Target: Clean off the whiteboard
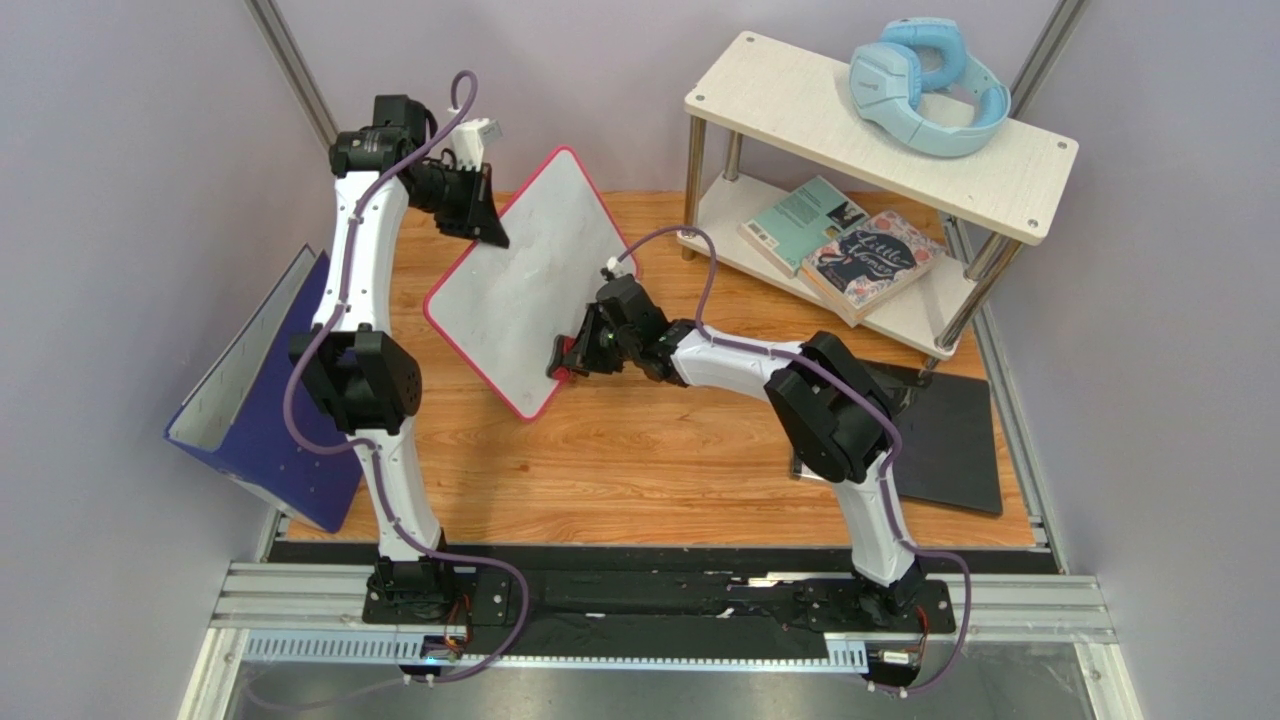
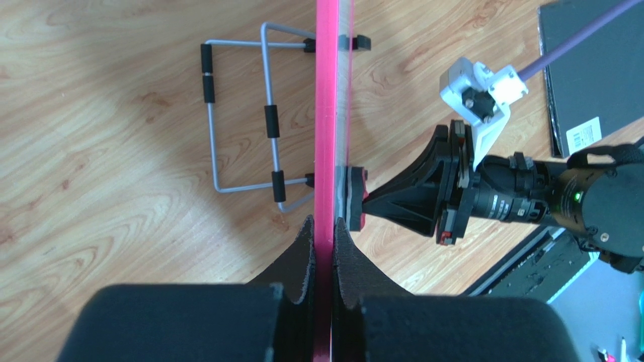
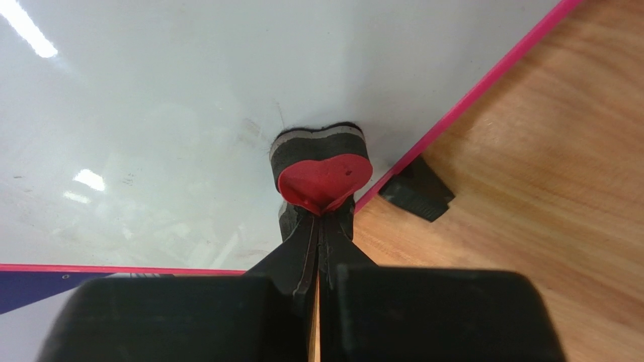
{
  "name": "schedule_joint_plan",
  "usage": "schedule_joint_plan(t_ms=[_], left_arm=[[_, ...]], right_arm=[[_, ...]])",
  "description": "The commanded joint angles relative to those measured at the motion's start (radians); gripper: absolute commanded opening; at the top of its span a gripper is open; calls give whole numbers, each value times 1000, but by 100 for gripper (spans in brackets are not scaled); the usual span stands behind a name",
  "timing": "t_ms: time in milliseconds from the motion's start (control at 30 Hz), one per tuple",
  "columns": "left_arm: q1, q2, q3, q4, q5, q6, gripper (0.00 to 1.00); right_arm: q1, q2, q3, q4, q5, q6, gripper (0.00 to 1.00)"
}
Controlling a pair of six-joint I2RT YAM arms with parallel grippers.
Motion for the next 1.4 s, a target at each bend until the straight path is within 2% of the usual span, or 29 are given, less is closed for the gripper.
schedule_joint_plan(t_ms=[0,133,267,500,667,867,1067,1267,1300,1367], left_arm=[[-21,0,-10,-12,-57,35,0],[-18,6,2,-4,-63,29,0],[-6,17,31,-1,-66,21,0],[24,54,71,5,-56,7,0],[28,113,134,7,-53,1,0],[31,161,154,2,-34,4,0],[59,201,146,10,-23,9,5],[79,224,92,59,-51,39,16],[82,233,86,57,-66,56,23],[82,244,88,56,-95,85,30]], right_arm=[[-56,18,121,173,48,-30,0],[-77,-85,83,193,43,-45,0],[-109,-241,-52,209,72,-53,0],[-208,-544,-383,140,129,-134,0],[-261,-671,-560,144,161,-147,0],[-266,-653,-623,158,144,-141,0],[-266,-524,-557,170,8,-130,0],[-266,-454,-536,189,-44,-122,0],[-267,-452,-539,189,-44,-122,0],[-266,-449,-542,192,-49,-119,0]])
